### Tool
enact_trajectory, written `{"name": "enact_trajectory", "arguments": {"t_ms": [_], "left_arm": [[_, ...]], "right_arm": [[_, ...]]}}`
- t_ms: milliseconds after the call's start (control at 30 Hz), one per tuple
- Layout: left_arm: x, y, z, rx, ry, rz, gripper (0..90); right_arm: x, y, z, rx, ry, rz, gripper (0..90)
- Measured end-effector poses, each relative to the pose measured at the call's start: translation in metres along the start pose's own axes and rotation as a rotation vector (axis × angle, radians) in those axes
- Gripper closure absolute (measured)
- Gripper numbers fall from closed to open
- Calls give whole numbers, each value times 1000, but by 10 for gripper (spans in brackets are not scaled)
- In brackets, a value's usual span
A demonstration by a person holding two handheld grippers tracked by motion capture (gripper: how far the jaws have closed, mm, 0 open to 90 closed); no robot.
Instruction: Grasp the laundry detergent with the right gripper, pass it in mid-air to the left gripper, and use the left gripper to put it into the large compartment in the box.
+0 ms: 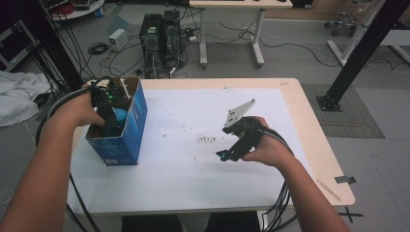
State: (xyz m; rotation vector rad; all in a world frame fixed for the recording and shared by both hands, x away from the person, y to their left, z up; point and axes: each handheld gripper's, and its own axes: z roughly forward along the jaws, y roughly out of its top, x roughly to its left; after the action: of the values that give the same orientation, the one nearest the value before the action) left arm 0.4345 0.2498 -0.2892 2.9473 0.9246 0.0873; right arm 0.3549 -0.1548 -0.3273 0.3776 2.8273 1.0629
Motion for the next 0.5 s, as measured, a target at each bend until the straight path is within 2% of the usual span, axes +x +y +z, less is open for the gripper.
{"name": "enact_trajectory", "arguments": {"t_ms": [267,333,500], "left_arm": [[0,-1,-1,-5,-3,2,318],[0,0,-1,-9,-1,2,283],[-2,1,-3,-2,-1,-2,260]], "right_arm": [[0,0,-1,-4,-1,0,129],[1,0,-1,-3,-1,1,129],[1,1,0,0,3,-1,129]]}}
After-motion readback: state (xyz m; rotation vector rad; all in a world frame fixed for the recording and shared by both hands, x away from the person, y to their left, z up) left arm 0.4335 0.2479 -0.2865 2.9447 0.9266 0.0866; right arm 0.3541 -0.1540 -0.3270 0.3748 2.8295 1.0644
